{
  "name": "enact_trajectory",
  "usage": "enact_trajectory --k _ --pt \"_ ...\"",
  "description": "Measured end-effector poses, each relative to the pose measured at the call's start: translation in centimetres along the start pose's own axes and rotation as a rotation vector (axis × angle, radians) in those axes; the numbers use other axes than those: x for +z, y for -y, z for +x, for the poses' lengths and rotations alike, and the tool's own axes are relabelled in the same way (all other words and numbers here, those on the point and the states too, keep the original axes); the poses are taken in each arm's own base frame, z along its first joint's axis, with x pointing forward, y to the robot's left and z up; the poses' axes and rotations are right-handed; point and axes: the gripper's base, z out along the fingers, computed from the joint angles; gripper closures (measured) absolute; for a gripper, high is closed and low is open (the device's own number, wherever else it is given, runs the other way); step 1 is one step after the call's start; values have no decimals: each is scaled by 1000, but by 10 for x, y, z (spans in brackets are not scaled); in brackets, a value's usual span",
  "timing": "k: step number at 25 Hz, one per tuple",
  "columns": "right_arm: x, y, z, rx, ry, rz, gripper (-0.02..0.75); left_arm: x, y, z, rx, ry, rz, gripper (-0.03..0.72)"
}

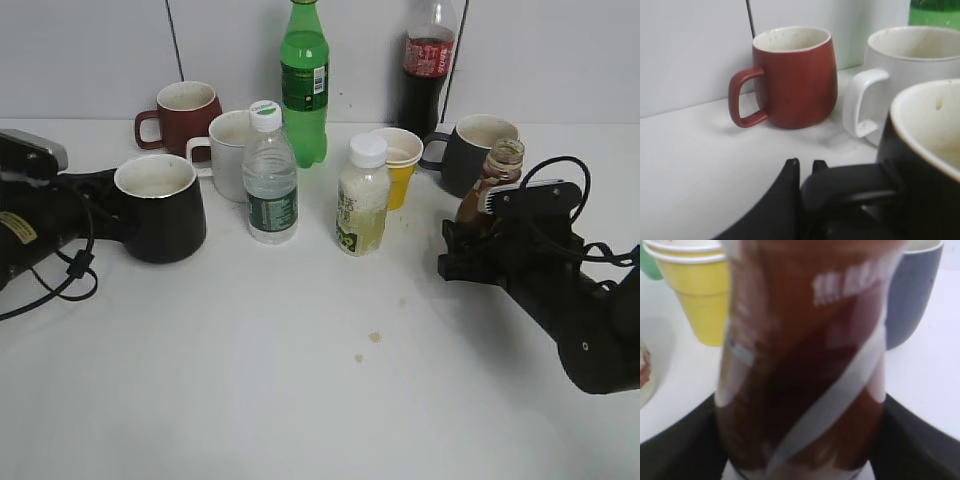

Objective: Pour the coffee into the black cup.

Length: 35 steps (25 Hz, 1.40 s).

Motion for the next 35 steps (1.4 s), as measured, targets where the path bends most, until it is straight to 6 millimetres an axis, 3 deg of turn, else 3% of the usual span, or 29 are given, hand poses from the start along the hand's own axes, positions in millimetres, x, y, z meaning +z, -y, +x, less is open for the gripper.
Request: enact_trajectory --k 2,9,12,15,19,24,35 --pt "2 0 1 5 -1 9 228 -8 5 -5 -4 0 -4 644" --pt "4 0 1 1 2 12 227 -27 35 -18 4 -3 61 645" --pt "2 -3 -5 -132 8 -25 227 -25 58 -20 24 0 142 645" --pt "-4 -8 -25 -284 69 -88 227 -24 83 -21 46 2 229 645" --pt "-19 -16 -73 -378 255 -178 227 -25 112 -22 68 6 324 645" --pt "-30 -25 -105 -525 411 -241 227 -26 144 -26 92 24 426 645" --pt "-28 -36 -111 -940 498 -280 227 -21 181 -42 115 102 530 646"
